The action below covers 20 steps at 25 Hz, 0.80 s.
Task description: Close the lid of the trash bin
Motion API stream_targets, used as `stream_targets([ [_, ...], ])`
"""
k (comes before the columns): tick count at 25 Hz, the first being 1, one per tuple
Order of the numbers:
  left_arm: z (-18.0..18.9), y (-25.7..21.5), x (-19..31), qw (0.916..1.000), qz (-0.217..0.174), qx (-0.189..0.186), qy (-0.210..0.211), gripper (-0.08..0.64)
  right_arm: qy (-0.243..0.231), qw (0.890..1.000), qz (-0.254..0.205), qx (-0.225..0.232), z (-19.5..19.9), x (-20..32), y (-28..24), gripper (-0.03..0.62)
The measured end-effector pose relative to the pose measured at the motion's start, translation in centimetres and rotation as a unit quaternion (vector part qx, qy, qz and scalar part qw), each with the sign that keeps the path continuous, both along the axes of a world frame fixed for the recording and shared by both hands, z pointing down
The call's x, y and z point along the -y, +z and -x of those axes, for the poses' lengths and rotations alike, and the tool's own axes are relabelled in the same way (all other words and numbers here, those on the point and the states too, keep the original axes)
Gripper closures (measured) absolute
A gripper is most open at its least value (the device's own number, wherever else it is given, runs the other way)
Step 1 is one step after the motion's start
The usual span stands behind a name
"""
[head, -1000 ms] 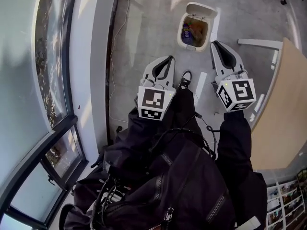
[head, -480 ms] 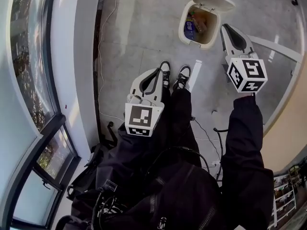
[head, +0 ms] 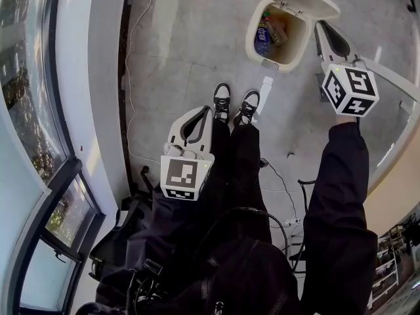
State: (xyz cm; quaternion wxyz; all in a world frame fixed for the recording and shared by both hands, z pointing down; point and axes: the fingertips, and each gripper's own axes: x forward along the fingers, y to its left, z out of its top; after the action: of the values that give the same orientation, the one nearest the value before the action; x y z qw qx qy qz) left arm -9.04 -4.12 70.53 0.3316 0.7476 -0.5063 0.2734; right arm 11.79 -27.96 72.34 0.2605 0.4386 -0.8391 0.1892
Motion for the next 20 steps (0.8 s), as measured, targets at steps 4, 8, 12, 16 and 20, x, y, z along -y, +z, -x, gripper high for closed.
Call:
stream_targets([
  [4, 0.1, 1.4, -0.6, 0.9999, 0.016, -0.003, -0.003, 0.558, 0.019, 1.000, -0.004, -0.009, -1.3, 3.4, 1.2, 0.583],
  [8, 0.3, 2.0, -0.6, 0.9997, 0.024, -0.005, -0.008, 0.557, 0.039, 0.999, -0.001, -0.021, -2.3, 7.3, 2.2, 0.583],
  [12, 0.6, 2.1, -0.2, 0.9996, 0.025, -0.006, -0.014, 0.557, 0.048, 0.998, 0.009, -0.046, -3.1, 10.0, 3.4, 0.583],
  [16, 0.7, 2.2, -0.2, 0.9994, 0.028, -0.012, -0.017, 0.558, 0.072, 0.995, 0.019, -0.073, -4.2, 11.9, 4.4, 0.583],
  [20, 0.7, 2.4, -0.7, 0.9992, 0.032, -0.014, -0.019, 0.558, 0.076, 0.991, 0.039, -0.100, -4.8, 11.8, 5.3, 0.583],
])
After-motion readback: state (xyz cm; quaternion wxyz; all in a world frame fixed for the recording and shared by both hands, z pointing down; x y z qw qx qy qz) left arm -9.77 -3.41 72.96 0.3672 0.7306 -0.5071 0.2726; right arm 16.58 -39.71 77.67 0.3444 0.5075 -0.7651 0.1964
